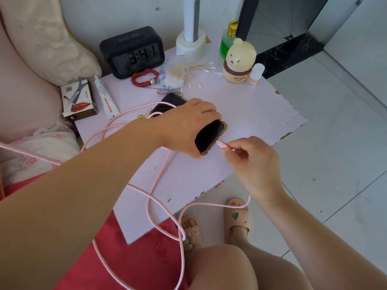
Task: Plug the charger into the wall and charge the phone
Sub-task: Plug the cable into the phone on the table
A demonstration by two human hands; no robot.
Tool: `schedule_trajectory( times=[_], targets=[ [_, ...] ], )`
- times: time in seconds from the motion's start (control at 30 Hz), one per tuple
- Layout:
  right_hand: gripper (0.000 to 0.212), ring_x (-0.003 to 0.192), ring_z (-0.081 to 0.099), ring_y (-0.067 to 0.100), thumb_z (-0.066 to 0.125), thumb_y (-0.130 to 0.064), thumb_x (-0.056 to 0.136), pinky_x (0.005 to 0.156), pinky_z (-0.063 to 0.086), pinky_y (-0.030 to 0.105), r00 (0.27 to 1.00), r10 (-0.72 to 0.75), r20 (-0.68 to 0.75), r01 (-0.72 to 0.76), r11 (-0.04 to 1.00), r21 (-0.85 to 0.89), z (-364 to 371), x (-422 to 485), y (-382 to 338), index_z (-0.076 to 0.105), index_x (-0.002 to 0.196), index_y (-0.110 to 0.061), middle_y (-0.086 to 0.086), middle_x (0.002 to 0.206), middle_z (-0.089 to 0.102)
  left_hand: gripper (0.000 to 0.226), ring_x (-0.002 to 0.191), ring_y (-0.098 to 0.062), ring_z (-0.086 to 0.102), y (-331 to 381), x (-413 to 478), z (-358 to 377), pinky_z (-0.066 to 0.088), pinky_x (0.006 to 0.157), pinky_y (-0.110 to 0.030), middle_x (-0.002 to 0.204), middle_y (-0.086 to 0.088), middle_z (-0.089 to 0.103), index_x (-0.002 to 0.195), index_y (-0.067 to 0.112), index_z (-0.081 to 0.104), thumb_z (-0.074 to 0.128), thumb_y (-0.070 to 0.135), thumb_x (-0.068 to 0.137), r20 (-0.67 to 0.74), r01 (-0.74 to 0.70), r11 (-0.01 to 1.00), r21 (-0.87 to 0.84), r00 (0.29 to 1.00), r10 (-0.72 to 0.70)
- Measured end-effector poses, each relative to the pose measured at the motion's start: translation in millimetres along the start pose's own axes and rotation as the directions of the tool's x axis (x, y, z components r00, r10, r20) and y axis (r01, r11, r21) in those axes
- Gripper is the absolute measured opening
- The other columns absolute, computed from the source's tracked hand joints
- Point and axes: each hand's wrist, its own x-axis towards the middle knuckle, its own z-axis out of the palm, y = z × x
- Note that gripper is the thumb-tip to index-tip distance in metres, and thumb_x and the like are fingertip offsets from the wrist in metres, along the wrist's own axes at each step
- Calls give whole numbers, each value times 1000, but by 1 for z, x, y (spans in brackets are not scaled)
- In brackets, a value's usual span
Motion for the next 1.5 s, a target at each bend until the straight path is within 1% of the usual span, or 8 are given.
schedule_trajectory(
  times=[0.47, 0.6, 0.77, 0.97, 1.13, 1.23, 1.4, 1.5],
  targets=[
    [7, 59, 50, 15, 68, -20, 80, 53, 33, 12, 1000, -17, -20, 16, 999, -46, -1, 2, 1, 72, 80, -15, 3, 66, 58, 76, 110, -24, 43, -3, 2, 0, 31, 101, -32, 118, -2, 50, 122, 17, 45, 75, 40, 56, 11, -1, 1000, -7, 1000, 1],
    [8, 58, 49, 17, 68, -20, 81, 51, 35, 22, 998, -58, -8, 57, 996, -69, 0, 0, -2, 72, 77, -14, 2, 63, 55, 76, 109, -23, 42, -5, 3, -1, 33, 98, -32, 116, 0, 49, 121, 18, 45, 76, 41, 55, 42, -3, 1000, -27, 999, 4],
    [8, 58, 47, 17, 67, -17, 81, 51, 33, 24, 996, -88, 8, 88, 992, -92, -2, 2, -4, 72, 76, -12, 0, 62, 51, 74, 106, -22, 43, -6, 3, -1, 30, 95, -27, 112, 0, 50, 118, 18, 46, 76, 40, 54, 42, -12, 999, -37, 999, 14],
    [13, 58, 45, 16, 66, -20, 81, 49, 31, 20, 995, -97, 12, 98, 990, -101, 1, 5, -4, 71, 72, -12, -2, 61, 46, 73, 102, -23, 45, -5, 4, 4, 32, 94, -29, 110, -1, 51, 119, 17, 47, 73, 42, 55, 31, -24, 1000, 8, 999, 24],
    [13, 60, 46, 16, 66, -19, 82, 53, 38, 27, 995, -101, 9, 101, 987, -122, 6, 5, -1, 70, 72, -11, -2, 64, 48, 73, 100, -24, 45, -4, 7, 7, 36, 95, -35, 108, -2, 52, 116, 15, 48, 73, 45, 54, 53, -20, 999, 43, 998, 18],
    [13, 60, 45, 16, 66, -19, 81, 52, 36, 27, 994, -110, 1, 109, 986, -127, 9, 5, 3, 70, 72, -10, -4, 64, 46, 73, 99, -24, 46, -4, 8, 8, 37, 94, -36, 107, -2, 53, 115, 15, 49, 73, 47, 54, 72, -16, 998, 55, 997, 12],
    [12, 58, 44, 20, 67, -17, 80, 49, 36, 28, 989, -146, -1, 144, 978, -153, 17, 3, 8, 69, 71, -9, -2, 63, 45, 72, 97, -24, 46, -4, 8, 12, 39, 92, -37, 106, -2, 53, 113, 15, 49, 73, 49, 54, 118, 1, 997, 75, 993, -9],
    [15, 53, 47, 27, 69, -17, 79, 49, 35, 29, 985, -173, -4, 170, 970, -174, 20, 2, 12, 68, 67, -8, 5, 58, 49, 70, 97, -24, 46, -5, 8, 16, 39, 92, -38, 106, -2, 53, 113, 15, 50, 72, 48, 55, 122, 1, 998, 71, 992, -10]
  ],
)
